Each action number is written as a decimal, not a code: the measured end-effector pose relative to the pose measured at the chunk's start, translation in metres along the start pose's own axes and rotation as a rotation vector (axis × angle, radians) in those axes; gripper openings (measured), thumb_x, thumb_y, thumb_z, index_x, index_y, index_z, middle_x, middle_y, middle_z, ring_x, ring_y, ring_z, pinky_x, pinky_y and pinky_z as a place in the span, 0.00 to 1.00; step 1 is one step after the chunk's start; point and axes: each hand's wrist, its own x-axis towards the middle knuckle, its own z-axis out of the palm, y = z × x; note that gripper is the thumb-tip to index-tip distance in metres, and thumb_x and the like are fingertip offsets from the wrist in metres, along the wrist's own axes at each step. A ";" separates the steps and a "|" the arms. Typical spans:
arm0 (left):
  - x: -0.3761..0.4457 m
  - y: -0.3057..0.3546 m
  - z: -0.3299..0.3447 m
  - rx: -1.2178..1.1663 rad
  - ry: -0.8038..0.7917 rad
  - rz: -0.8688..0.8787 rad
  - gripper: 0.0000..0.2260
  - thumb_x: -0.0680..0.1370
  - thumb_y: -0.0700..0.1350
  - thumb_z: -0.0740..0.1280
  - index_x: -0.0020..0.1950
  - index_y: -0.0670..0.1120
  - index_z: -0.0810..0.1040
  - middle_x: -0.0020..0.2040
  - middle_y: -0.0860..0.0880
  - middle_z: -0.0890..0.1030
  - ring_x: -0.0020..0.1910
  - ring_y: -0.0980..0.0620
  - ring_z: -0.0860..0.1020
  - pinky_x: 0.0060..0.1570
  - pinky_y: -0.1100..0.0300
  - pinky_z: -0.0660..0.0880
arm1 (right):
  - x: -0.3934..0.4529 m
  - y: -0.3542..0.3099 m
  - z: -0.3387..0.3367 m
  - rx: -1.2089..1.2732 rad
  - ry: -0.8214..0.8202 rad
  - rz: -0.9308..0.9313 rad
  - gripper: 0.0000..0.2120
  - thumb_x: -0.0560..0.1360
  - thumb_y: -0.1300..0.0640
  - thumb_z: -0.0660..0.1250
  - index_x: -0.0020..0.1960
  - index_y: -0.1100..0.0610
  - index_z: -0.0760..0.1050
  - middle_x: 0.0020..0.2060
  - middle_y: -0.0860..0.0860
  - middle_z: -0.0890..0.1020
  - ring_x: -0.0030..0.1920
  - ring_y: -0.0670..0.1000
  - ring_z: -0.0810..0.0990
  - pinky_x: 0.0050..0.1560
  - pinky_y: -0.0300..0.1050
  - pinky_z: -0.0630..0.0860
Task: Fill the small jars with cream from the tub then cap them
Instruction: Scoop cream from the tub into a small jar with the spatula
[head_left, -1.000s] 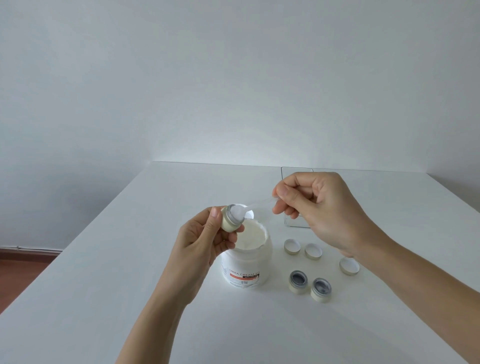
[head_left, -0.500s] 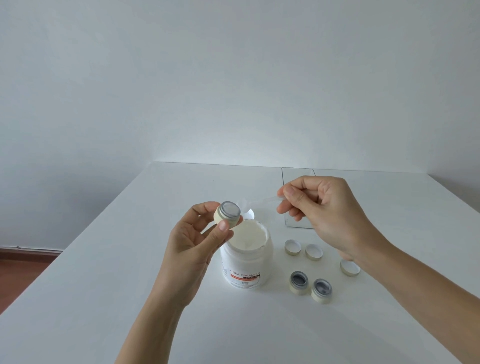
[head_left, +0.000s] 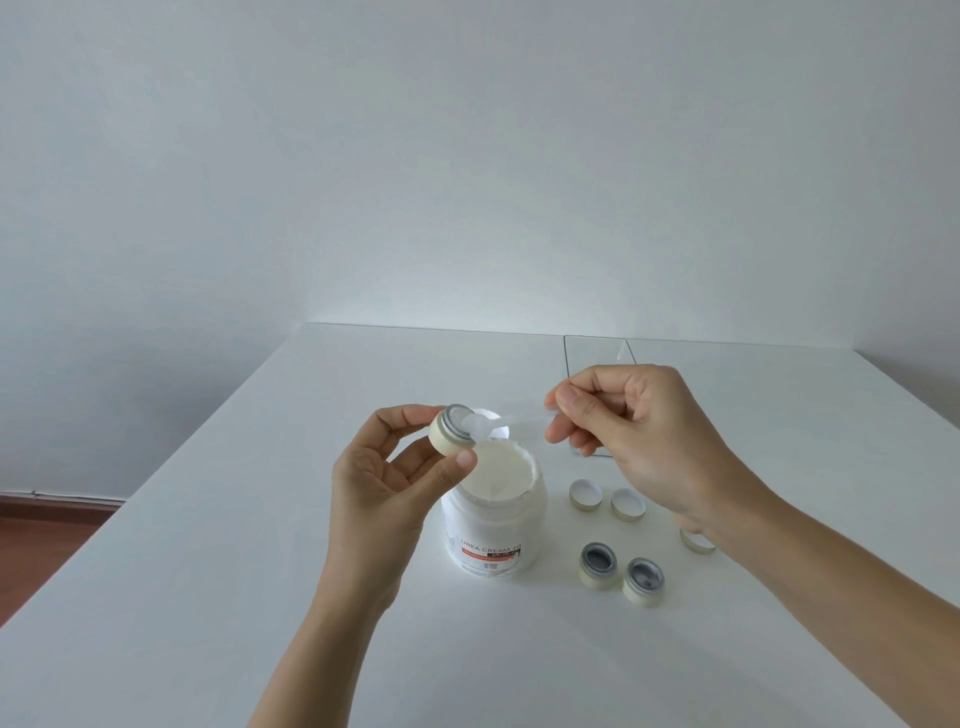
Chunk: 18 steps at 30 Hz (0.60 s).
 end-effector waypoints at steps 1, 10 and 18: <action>0.000 0.000 0.000 -0.001 0.003 -0.003 0.16 0.66 0.37 0.78 0.49 0.48 0.80 0.52 0.46 0.87 0.48 0.48 0.86 0.46 0.64 0.79 | 0.000 0.000 0.000 0.044 -0.011 0.023 0.09 0.78 0.61 0.64 0.43 0.59 0.81 0.32 0.51 0.85 0.30 0.43 0.77 0.36 0.36 0.77; -0.001 0.002 -0.005 -0.002 -0.117 -0.056 0.12 0.71 0.49 0.74 0.54 0.51 0.84 0.54 0.46 0.86 0.56 0.45 0.84 0.54 0.59 0.79 | 0.010 0.000 -0.006 -0.045 0.086 -0.067 0.09 0.78 0.60 0.64 0.42 0.57 0.81 0.31 0.50 0.84 0.32 0.44 0.78 0.37 0.36 0.76; -0.002 0.005 -0.005 -0.007 -0.150 -0.066 0.13 0.73 0.50 0.72 0.57 0.51 0.84 0.56 0.45 0.86 0.56 0.45 0.84 0.53 0.62 0.78 | 0.011 0.002 -0.002 -0.105 0.075 -0.111 0.09 0.78 0.59 0.64 0.42 0.57 0.80 0.31 0.49 0.84 0.32 0.43 0.77 0.36 0.33 0.75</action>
